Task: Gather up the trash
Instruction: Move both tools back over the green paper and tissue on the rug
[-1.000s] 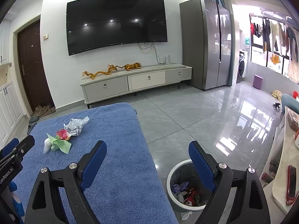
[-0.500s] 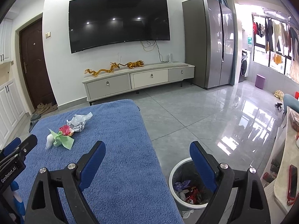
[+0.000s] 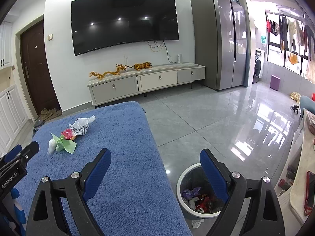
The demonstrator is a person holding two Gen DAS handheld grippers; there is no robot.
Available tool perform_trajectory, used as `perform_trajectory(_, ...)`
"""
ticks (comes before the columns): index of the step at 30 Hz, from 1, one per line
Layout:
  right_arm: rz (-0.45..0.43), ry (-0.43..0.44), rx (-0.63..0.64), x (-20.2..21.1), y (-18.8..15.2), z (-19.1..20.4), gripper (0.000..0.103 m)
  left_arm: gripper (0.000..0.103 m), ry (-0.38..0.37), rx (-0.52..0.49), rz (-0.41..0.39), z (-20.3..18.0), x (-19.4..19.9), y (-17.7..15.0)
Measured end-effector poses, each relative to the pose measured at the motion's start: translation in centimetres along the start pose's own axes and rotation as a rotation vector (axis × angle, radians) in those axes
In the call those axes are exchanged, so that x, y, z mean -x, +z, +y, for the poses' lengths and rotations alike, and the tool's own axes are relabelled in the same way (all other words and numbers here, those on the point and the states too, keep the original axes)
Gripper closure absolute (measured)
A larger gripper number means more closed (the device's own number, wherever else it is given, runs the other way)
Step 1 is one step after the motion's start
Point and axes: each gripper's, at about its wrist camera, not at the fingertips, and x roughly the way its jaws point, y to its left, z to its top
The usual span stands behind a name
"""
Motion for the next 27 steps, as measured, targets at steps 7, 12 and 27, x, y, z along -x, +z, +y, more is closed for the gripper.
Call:
perform_trajectory(7, 0.007, 0.001, -0.012, 0.4, -0.6, -1.1, 0.012, 0.02, 0.01, -0.009, 0.011, -0.5, 0.1, -0.6)
perform_trajectory(12, 0.007, 0.025, -0.017, 0.5, -0.7, -1.1, 0.012, 0.017, 0.03, -0.023, -0.005, -0.8, 0.9, -0.7)
perform_trajectory(27, 0.009, 0.037, 0.002, 0.8, -0.8, -0.8, 0.011, 0.017, 0.016, -0.016, 0.0, -0.7, 1.1, -0.8)
